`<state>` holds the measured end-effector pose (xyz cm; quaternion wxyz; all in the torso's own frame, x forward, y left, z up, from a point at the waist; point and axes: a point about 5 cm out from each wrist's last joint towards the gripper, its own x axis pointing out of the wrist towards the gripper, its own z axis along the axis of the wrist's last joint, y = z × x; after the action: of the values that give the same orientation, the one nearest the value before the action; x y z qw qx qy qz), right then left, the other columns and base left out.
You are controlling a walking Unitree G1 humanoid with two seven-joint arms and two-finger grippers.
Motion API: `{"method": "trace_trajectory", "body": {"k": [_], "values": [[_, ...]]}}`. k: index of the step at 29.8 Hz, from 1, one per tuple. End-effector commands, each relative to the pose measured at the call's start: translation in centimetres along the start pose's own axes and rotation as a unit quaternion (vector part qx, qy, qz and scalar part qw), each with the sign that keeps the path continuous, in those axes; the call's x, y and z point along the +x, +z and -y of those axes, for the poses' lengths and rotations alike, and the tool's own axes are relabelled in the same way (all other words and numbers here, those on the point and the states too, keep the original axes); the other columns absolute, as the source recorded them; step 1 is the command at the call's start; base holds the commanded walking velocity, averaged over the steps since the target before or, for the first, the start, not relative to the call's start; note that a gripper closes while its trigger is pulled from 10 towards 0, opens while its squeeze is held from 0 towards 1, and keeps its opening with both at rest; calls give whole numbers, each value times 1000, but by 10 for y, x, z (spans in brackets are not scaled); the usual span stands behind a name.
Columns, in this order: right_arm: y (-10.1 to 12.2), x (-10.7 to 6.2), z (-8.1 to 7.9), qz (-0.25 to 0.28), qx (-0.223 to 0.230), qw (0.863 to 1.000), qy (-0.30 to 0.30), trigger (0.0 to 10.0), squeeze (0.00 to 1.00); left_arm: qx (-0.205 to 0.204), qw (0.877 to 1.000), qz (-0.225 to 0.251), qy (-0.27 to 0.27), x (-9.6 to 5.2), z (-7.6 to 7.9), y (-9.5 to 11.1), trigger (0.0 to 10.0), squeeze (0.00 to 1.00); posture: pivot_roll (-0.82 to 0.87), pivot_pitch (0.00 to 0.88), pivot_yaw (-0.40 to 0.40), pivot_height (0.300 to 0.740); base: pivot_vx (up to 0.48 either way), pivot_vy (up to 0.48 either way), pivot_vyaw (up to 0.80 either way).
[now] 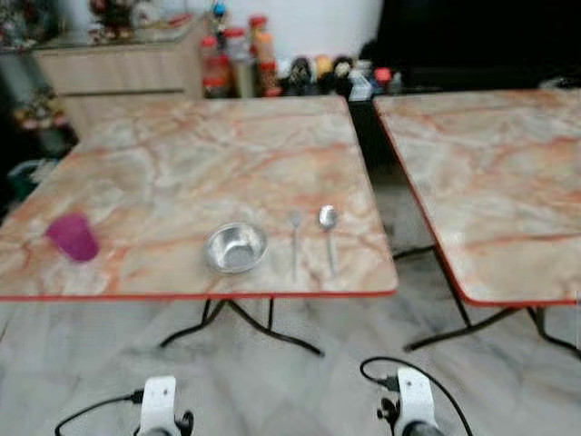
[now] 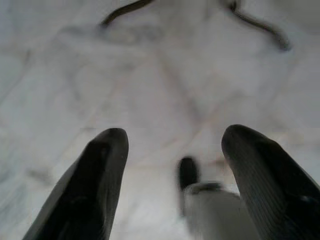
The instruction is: Setting the table
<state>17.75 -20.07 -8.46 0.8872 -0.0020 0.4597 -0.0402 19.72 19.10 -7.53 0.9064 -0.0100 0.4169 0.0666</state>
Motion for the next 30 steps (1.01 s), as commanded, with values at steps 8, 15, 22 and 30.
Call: {"method": "trace_trajectory", "body": {"k": [8,15,22,30], "values": [[11,3,-13,13,-2,1000,17,10000,0,-15,1000,-12,25,-3,-16,-10,10000,0,40,0,-18,740,139,0,0],[10,2,-13,11,-4,1000,18,10000,0,-32,998,0,55,-6,-28,-13,10000,0,45,0,-17,740,0,0,0],[8,2,-14,9,-7,1000,19,10000,0,-72,985,54,150,-13,-58,-10,10000,0,50,0,-18,740,0,0,0],[7,2,-15,7,-13,1000,23,10000,0,-90,924,169,330,-36,-106,8,10000,0,85,0,-35,740,0,0,0]]}}
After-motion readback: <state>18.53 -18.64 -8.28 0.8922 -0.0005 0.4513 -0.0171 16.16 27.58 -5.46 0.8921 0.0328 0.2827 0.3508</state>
